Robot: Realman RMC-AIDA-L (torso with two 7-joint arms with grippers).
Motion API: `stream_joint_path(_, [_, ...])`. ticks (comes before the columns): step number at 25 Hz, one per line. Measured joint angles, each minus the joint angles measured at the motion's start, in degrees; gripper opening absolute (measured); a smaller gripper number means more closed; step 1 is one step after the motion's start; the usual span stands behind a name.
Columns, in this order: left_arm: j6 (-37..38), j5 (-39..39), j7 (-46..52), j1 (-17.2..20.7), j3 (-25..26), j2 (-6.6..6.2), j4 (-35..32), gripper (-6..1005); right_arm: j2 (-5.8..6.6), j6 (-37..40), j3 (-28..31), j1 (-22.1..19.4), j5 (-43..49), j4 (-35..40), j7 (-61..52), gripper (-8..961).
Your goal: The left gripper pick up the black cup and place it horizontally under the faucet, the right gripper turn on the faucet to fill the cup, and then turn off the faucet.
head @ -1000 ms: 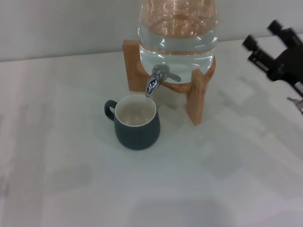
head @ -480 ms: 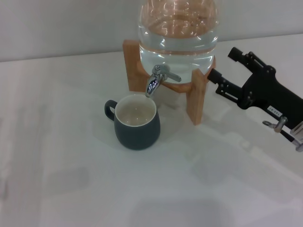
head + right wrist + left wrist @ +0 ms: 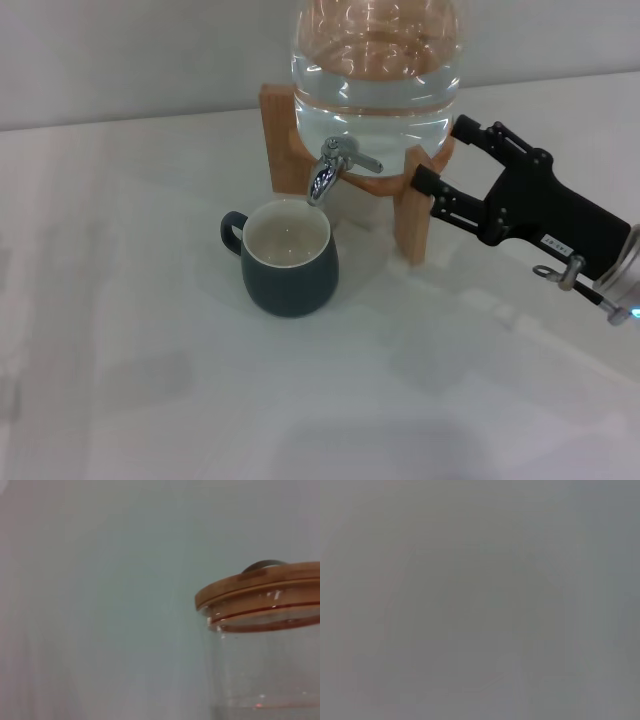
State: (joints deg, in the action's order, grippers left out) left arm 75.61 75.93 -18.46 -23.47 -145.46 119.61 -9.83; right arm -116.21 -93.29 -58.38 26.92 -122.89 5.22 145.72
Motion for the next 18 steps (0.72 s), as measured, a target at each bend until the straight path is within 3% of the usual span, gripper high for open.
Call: stream_joint_path(18, [-0.9, -1.1, 0.2, -0.4, 0.0, 0.01, 0.0, 881, 0.02, 0.8, -5.8, 4.4, 0.1, -3.1, -1.1, 859])
